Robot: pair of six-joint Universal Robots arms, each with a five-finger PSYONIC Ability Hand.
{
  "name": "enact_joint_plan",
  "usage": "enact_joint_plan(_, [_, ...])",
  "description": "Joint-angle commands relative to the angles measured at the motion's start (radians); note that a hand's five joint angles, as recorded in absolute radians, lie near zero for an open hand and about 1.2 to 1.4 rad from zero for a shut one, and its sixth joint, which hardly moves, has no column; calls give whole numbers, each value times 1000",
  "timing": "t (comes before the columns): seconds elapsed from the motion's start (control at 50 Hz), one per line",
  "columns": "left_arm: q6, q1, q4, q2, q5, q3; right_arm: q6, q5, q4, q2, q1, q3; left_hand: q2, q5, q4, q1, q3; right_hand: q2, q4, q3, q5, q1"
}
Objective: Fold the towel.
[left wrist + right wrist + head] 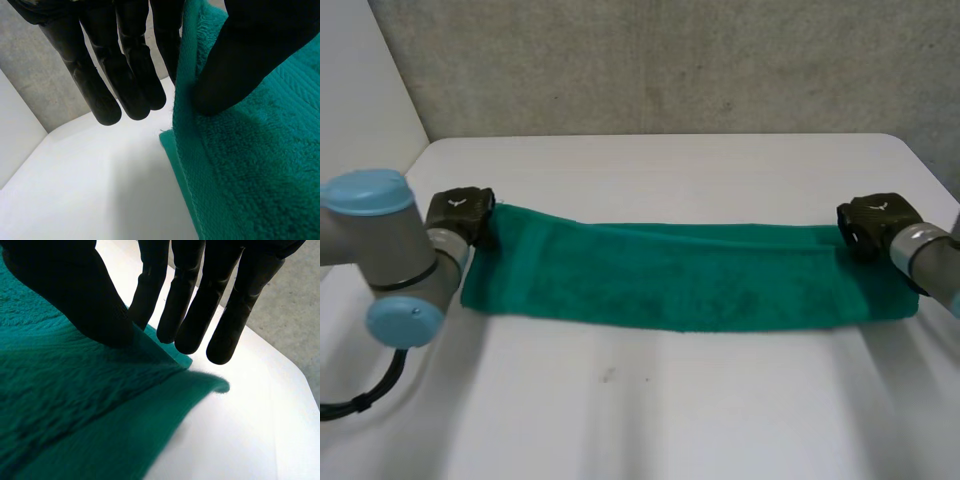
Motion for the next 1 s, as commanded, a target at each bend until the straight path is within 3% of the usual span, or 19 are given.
enact_joint_plan(0.02, [4, -22, 63, -91, -53, 112, 11, -7, -20, 137, 51, -189, 195, 271, 201, 241, 202, 215, 204, 213, 236, 411])
enact_joint_plan(0.16, [10, -36, 164, -123, -105, 151, 8, 1, -118, 222, 75, -301, 195, 271, 201, 241, 202, 215, 204, 213, 236, 411])
enact_joint_plan(0.44, [7, -53, 218, -189, -91, 198, 5, 40, -176, 361, 77, -470, 195, 271, 201, 241, 202, 215, 204, 213, 236, 411])
enact_joint_plan(0.46, [7, -54, 232, -194, -91, 195, 6, 41, -173, 371, 75, -478, 128, 205, 135, 175, 135, 39, 28, 37, 59, 234])
enact_joint_plan(0.48, [9, -59, 247, -197, -90, 192, 6, 44, -172, 374, 75, -479, -35, 41, -29, 11, -28, -297, -308, -299, -277, -102])
enact_joint_plan(0.5, [10, -66, 273, -200, -88, 184, 6, 50, -171, 374, 77, -479, -444, -367, -437, -397, -437, -571, -582, -573, -550, -375])
enact_joint_plan(0.52, [10, -72, 282, -200, -85, 180, 8, 72, -167, 371, 77, -479, -625, -549, -619, -579, -618, -934, -945, -936, -914, -738])
enact_joint_plan(0.54, [10, -83, 296, -197, -77, 168, 11, 85, -164, 371, 77, -478, -839, -763, -833, -793, -832, -1006, -1018, -1008, -986, -811])
enact_joint_plan(0.6, [10, -99, 311, -182, -68, 146, 34, 124, -149, 351, 78, -457, -1017, -940, -1011, -971, -1010, -1006, -1018, -1008, -986, -811])
enact_joint_plan(0.74, [7, -105, 308, -47, -66, 50, 132, 125, -63, 112, 65, -293, -1017, -941, -1011, -971, -1010, -1006, -1018, -1008, -986, -811])
enact_joint_plan(0.84, [4, -103, 301, 62, -66, -52, 120, 110, 5, -51, 62, -64, -1003, -926, -996, -956, -996, -1006, -1018, -1008, -986, -811])
enact_joint_plan(1.0, [3, -100, 310, 182, -57, -227, 46, 67, 3, -100, -21, 168, -1009, -932, -1002, -962, -1002, -812, -823, -814, -791, -616])
